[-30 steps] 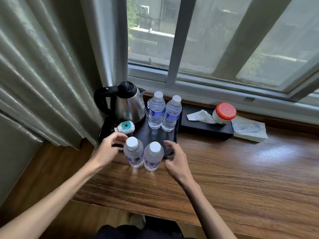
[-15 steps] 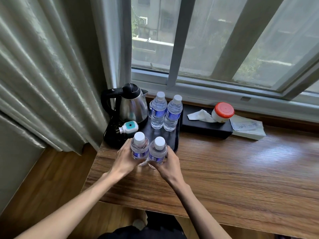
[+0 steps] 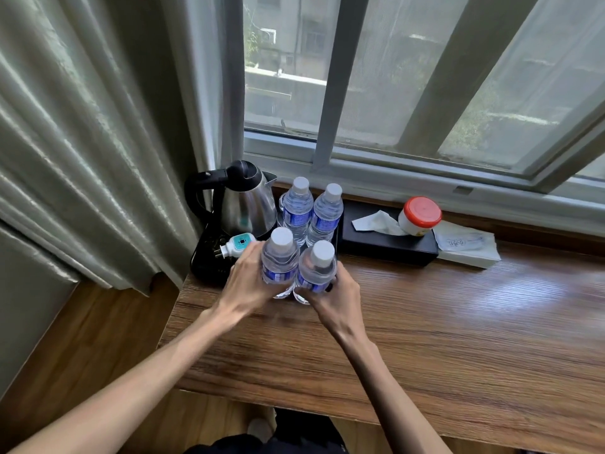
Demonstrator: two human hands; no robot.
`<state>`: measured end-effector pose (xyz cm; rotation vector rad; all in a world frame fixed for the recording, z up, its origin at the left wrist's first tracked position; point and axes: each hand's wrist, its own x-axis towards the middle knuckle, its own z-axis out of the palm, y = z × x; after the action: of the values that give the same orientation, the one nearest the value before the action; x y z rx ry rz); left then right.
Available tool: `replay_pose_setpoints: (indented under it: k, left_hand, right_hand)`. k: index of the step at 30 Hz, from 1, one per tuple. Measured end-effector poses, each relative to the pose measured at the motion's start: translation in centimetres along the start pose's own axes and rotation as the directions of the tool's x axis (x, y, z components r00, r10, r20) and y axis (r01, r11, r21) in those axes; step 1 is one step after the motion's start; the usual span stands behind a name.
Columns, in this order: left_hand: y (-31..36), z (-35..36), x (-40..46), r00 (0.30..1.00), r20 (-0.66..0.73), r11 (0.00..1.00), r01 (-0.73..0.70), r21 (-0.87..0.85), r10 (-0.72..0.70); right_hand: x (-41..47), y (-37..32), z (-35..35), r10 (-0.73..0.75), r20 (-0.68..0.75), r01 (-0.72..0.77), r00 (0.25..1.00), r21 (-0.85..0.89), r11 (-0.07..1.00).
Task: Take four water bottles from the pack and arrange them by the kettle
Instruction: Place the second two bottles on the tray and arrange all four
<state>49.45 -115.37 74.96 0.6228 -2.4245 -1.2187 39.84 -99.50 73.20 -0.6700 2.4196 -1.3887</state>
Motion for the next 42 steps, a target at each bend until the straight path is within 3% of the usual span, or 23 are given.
replay_pose_setpoints:
  k: [10,19,34,42]
  left_hand:
    - [1.1,2.2,6.5,0.996,-0.059,0.998,0.065,0.006,-0.065]
    - [-1.3,4.9,7.6,0.960,-0.118,0.966,0.244,-0.081,-0.253]
    - [-3.0,5.8,7.0,0.973,-0.101,0.977,0.199,-0.075,-0.206]
    - [-2.8,4.9,6.0,0.983,-0.023,0.980,0.180,-0.088,-0.183]
  right_hand:
    - [6.9,-0.5,-0.9,-0.008,-0.045,0.007,0.999,-0.025,1.000]
    - [8.3,1.7,0.9,0.189,-0.062,-0.183,0.980,0.098,0.978]
    - [7.8,3.5,2.0,0.170,-0.057,-0.164,0.984,0.088,0.982]
    - [6.5,3.0,1.1,0.135,0.001,-0.135,0.991,0.082,0.987]
